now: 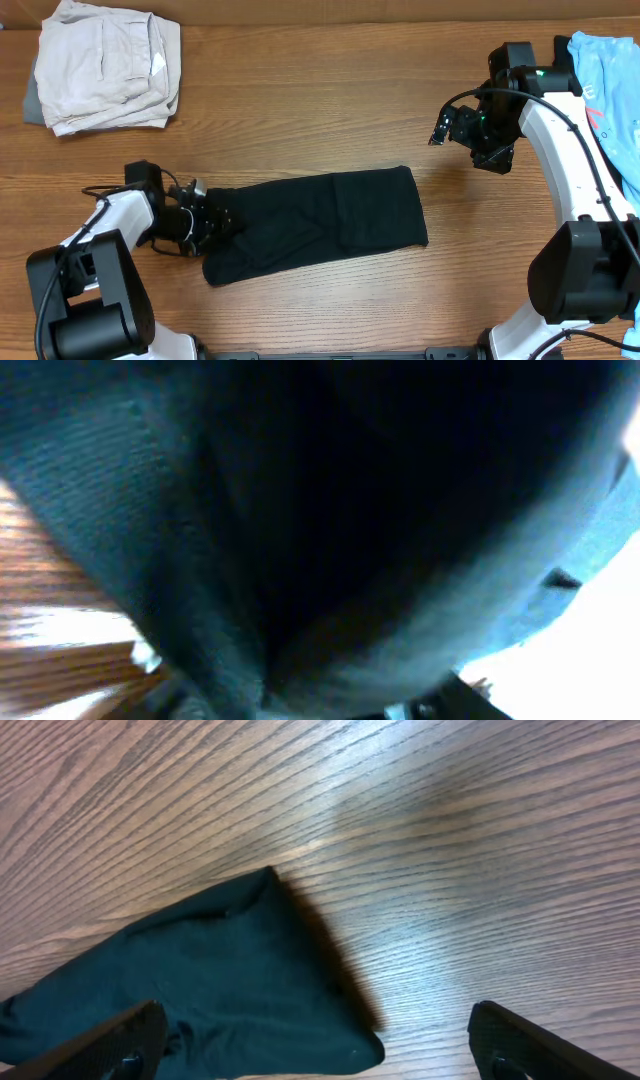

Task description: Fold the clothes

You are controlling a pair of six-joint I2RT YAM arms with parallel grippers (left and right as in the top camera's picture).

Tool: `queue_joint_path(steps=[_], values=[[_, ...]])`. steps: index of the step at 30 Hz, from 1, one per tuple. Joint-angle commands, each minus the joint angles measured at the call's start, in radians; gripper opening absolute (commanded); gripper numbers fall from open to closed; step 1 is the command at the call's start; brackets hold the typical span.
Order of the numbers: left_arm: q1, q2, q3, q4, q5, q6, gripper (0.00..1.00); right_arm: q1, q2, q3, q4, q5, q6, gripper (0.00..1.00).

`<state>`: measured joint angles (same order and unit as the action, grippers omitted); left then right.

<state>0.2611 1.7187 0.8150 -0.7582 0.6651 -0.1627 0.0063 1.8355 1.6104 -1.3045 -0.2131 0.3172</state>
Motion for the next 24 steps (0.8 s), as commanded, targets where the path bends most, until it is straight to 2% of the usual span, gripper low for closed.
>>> queue_joint_path(steps=[1,3,4,5,12,18,24], values=[[-0.008,0.011,-0.008,0.0,-0.018,-0.003,0.28,-0.002,-0.016,0.014,-0.003,-0.005,-0.004,1.0],[-0.008,0.011,-0.008,0.0,-0.018,-0.01,0.23,-0.002,-0.016,0.014,-0.003,-0.005,-0.004,1.0],[-0.008,0.011,-0.008,0.001,-0.018,-0.01,0.11,-0.002,-0.016,0.014,-0.003,-0.005,-0.004,1.0],[-0.008,0.011,-0.008,0.002,-0.018,-0.01,0.04,-0.002,-0.016,0.014,-0.004,-0.006,-0.004,1.0],[-0.004,0.011,0.029,-0.009,-0.074,-0.021,0.04,-0.002,-0.016,0.014,-0.017,-0.005,-0.011,1.0],[-0.003,0.011,0.214,-0.186,-0.387,-0.115,0.04,-0.002,-0.016,0.014,-0.039,-0.005,-0.027,1.0],[-0.002,0.011,0.456,-0.366,-0.566,-0.167,0.04,-0.002,-0.016,0.014,-0.051,-0.005,-0.034,1.0]])
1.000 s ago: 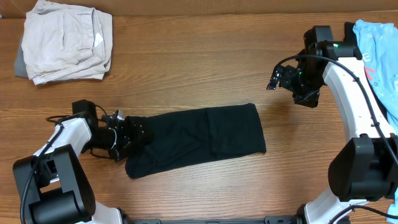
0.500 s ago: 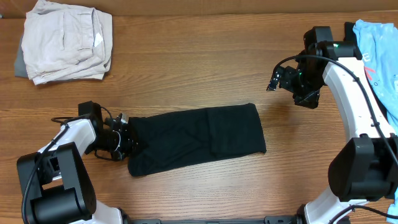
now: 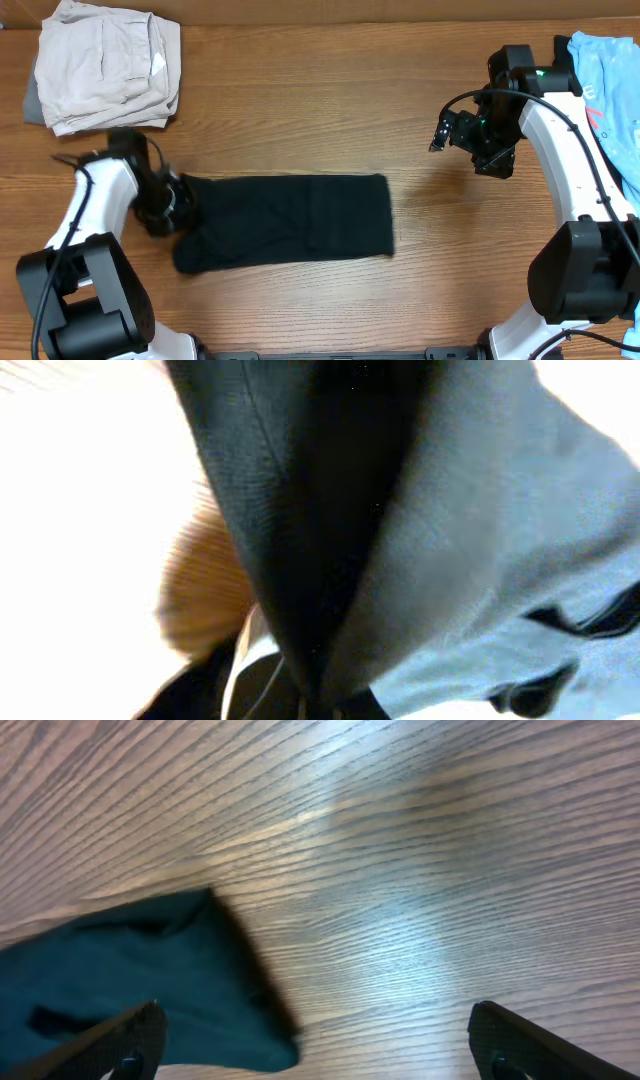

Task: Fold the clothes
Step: 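Lift the strip's left end with the left gripper and fold it rightward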

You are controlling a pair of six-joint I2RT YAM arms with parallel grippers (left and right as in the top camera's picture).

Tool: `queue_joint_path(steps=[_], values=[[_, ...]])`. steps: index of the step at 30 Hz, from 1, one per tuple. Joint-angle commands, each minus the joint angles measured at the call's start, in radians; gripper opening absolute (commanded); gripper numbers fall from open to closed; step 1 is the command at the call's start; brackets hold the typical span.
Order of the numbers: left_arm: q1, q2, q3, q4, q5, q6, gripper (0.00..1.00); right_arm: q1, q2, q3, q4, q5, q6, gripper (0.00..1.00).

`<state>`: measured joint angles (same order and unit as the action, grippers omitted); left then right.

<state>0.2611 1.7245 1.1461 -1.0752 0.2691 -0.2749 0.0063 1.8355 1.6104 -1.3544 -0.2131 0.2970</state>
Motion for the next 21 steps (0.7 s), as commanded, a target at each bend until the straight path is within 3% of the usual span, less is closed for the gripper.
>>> queue_joint_path(steps=[1,9,14,21], values=[[-0.002,0.005,0.161,-0.074,-0.176,-0.06,0.04,-0.002,-0.016,0.014,-0.001,-0.005,-0.014,1.0],[-0.046,0.005,0.414,-0.259,-0.155,-0.061,0.04,-0.002,-0.016,0.014,0.006,-0.005,-0.013,1.0],[-0.142,0.005,0.446,-0.274,-0.061,-0.051,0.04,-0.002,-0.016,0.014,0.007,-0.005,-0.013,1.0],[-0.35,0.005,0.446,-0.267,-0.058,-0.08,0.04,-0.002,-0.016,0.014,0.006,-0.005,-0.013,1.0]])
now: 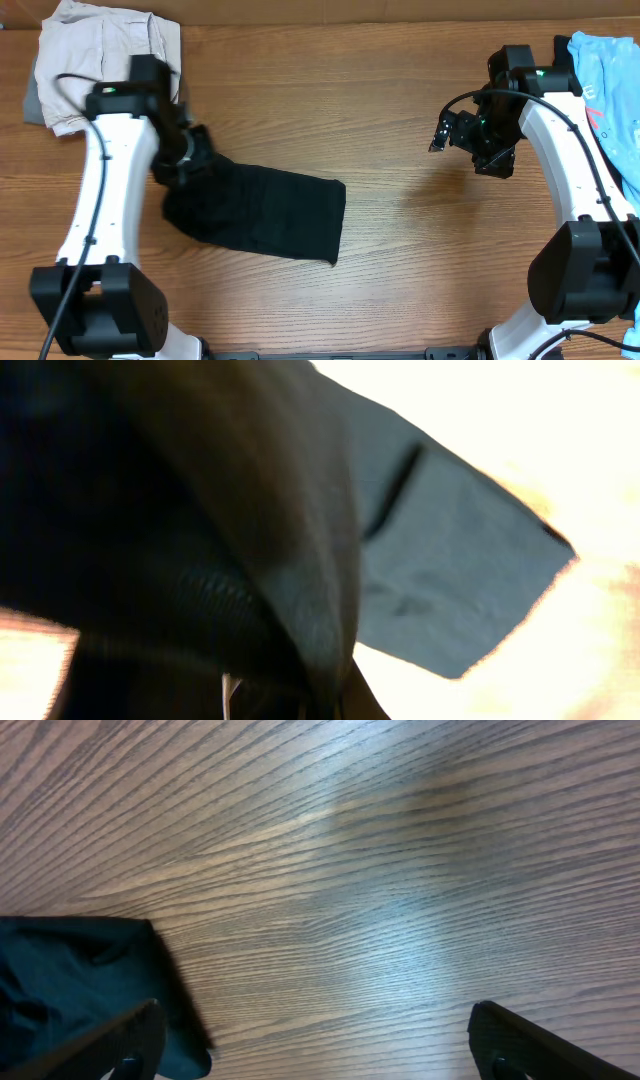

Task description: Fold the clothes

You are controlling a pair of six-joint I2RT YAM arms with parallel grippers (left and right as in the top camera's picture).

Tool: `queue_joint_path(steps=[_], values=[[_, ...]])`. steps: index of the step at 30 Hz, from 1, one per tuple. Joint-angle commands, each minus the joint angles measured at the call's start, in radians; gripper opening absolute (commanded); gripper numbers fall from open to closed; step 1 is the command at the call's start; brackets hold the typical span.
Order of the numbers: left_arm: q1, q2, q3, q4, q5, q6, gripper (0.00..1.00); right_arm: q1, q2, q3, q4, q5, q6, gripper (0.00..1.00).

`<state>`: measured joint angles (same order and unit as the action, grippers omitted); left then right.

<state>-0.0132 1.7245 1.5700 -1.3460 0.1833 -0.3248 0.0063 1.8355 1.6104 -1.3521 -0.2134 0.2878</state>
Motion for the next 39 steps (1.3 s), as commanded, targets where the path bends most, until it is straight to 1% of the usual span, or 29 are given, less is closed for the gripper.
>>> queue_joint_path(steps=[1,6,11,18,22,28,34,35,36,37,38,39], values=[[-0.102,0.005,0.022,0.008,0.028,-0.031,0.04,-0.002,-0.016,0.014,0.004,-0.005,-0.004,1.0],[-0.254,0.005,0.006,0.036,0.027,-0.055,0.04,-0.002,-0.016,0.014,0.003,-0.005,-0.004,1.0],[-0.341,0.005,-0.048,0.093,0.024,-0.097,0.04,-0.001,-0.016,0.014,-0.005,-0.009,-0.004,1.0],[-0.386,0.005,-0.169,0.204,0.037,-0.163,0.04,-0.001,-0.016,0.014,-0.011,-0.016,-0.004,1.0],[-0.389,0.005,-0.225,0.272,0.106,-0.162,0.04,-0.001,-0.016,0.014,-0.016,-0.016,-0.004,1.0],[-0.408,0.005,-0.241,0.326,0.125,-0.163,0.05,-0.001,-0.016,0.014,-0.016,-0.016,-0.004,1.0],[-0.447,0.005,-0.241,0.341,0.13,-0.177,0.06,-0.001,-0.016,0.014,-0.019,-0.016,-0.004,1.0],[-0.453,0.005,-0.241,0.341,0.13,-0.177,0.08,-0.001,-0.016,0.014,-0.019,-0.016,-0.004,1.0],[-0.46,0.005,-0.241,0.341,0.13,-0.178,0.13,-0.001,-0.016,0.014,-0.019,-0.016,-0.004,1.0],[-0.466,0.005,-0.241,0.341,0.13,-0.178,0.23,-0.001,-0.016,0.014,-0.019,-0.016,-0.004,1.0],[-0.473,0.005,-0.241,0.341,0.131,-0.179,0.28,-0.001,-0.016,0.014,-0.019,-0.016,-0.004,1.0],[-0.479,0.005,-0.241,0.341,0.132,-0.185,0.28,-0.001,-0.016,0.014,-0.019,-0.016,-0.004,1.0]])
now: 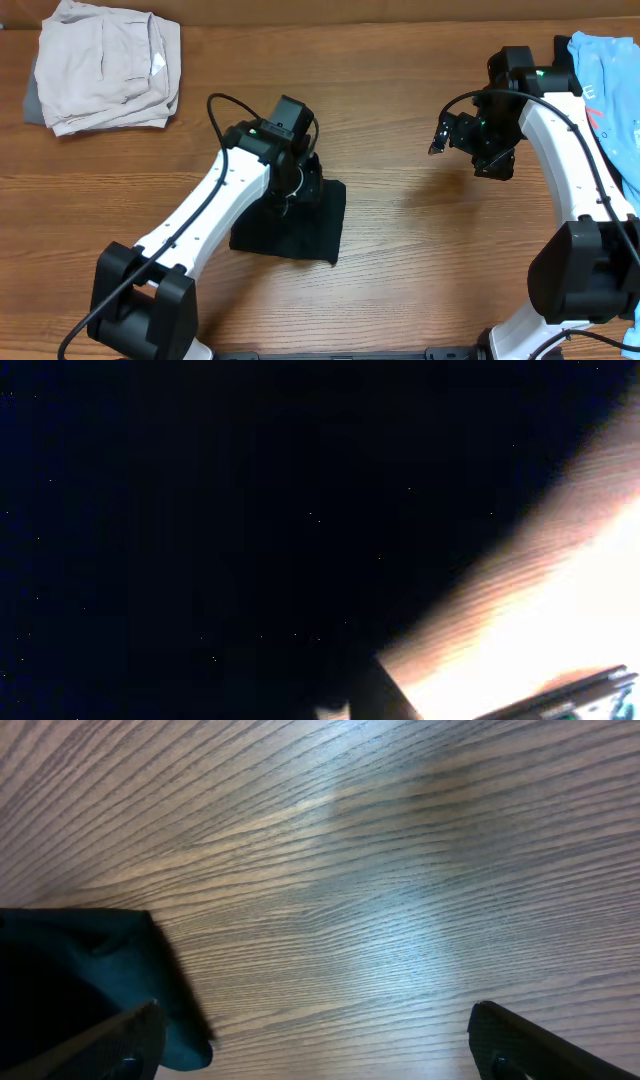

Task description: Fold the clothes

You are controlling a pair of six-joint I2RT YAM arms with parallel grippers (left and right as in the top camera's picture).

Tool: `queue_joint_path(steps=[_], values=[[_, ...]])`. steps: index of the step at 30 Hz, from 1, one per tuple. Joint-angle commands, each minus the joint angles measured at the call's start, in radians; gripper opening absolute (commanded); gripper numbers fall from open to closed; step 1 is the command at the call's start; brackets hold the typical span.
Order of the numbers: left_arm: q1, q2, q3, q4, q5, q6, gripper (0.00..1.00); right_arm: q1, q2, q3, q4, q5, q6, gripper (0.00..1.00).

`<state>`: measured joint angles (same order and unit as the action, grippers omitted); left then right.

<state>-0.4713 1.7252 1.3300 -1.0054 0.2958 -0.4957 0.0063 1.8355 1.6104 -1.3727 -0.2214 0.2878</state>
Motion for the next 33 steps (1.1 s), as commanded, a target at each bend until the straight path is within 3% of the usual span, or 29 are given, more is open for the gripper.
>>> queue_joint_path(steps=[1,5,7,9,12,19,21,24,29,33], values=[[-0.026,0.005,-0.002,0.001,0.02,-0.022,0.26,-0.001,-0.016,0.014,0.002,-0.008,-0.004,1.0],[-0.042,0.005,-0.002,0.005,0.048,-0.025,0.34,-0.001,-0.016,0.014,0.002,-0.008,-0.004,1.0],[-0.043,0.005,-0.002,0.014,0.065,-0.024,0.27,-0.001,-0.016,0.014,0.002,-0.008,-0.004,1.0],[-0.043,0.005,0.0,0.026,0.071,-0.024,0.13,-0.001,-0.016,0.014,0.002,-0.008,-0.004,1.0],[-0.034,0.004,0.015,0.025,0.061,-0.012,0.08,-0.001,-0.016,0.014,0.001,-0.008,-0.004,1.0],[0.028,0.008,0.034,0.013,-0.034,-0.014,0.29,-0.001,-0.016,0.014,0.002,-0.008,-0.004,1.0],[0.029,0.014,0.033,0.011,-0.035,-0.013,0.41,-0.001,-0.016,0.014,0.002,-0.008,-0.004,1.0],[0.011,0.035,0.033,0.029,-0.034,-0.015,0.48,-0.001,-0.016,0.014,0.005,-0.008,-0.004,1.0],[-0.006,0.106,0.033,0.09,-0.034,-0.025,0.5,-0.001,-0.016,0.014,0.005,-0.007,-0.005,1.0],[-0.006,0.147,0.033,0.143,-0.04,-0.02,0.46,-0.001,-0.016,0.014,0.005,-0.007,-0.008,1.0]])
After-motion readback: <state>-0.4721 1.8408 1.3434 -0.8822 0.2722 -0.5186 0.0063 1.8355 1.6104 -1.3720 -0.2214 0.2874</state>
